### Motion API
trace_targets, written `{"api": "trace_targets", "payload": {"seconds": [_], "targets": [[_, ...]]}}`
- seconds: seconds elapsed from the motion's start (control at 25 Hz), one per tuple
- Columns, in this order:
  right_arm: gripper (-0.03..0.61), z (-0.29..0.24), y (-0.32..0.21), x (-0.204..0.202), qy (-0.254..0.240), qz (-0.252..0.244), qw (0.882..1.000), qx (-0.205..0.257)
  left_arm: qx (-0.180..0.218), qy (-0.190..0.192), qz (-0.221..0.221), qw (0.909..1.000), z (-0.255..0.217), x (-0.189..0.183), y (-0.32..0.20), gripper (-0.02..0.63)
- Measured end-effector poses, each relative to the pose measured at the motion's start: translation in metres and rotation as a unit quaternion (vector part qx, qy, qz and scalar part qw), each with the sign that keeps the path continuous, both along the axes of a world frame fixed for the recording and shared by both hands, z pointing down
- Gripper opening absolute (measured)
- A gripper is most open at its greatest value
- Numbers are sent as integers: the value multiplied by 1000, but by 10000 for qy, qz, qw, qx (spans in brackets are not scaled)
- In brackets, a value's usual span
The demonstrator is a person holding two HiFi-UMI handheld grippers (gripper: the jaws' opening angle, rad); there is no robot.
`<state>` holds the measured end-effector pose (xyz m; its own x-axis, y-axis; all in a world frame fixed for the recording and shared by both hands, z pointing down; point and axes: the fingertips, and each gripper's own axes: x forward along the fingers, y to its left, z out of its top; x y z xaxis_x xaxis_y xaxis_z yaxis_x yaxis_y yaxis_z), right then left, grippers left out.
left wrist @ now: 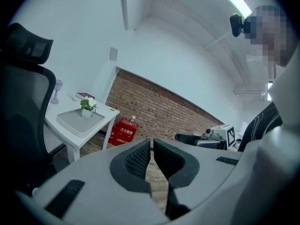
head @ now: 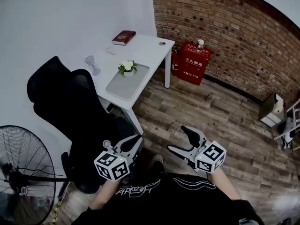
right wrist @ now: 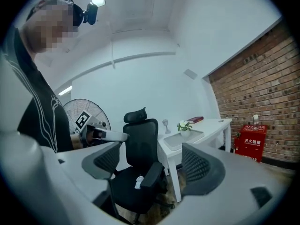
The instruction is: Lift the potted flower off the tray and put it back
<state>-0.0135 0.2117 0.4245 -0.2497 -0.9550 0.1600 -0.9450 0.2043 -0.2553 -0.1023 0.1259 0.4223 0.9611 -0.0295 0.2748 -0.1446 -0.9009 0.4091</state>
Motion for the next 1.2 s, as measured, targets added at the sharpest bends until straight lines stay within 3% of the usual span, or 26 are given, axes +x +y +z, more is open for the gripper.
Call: {"api": "trace_targets", "payload": {"seconds": [0.28,0.48,0.68,1.2], "targets": [[433,23,-126,44,215,-263,9983,-468,-149,96,-283,9994,1,44,-131,46],[437,32,-196,63,132,-372,9973,-626,-122,125,-409,9990,3,60,-193,46],[437,37,-240,81,10,-380,9969,-688,-194,138,-580,9980,9,65,-226,46],[436,57,-357,128,-41,-986,9912,-879,-350,-147,-1361,9900,29,90,-296,46]]}}
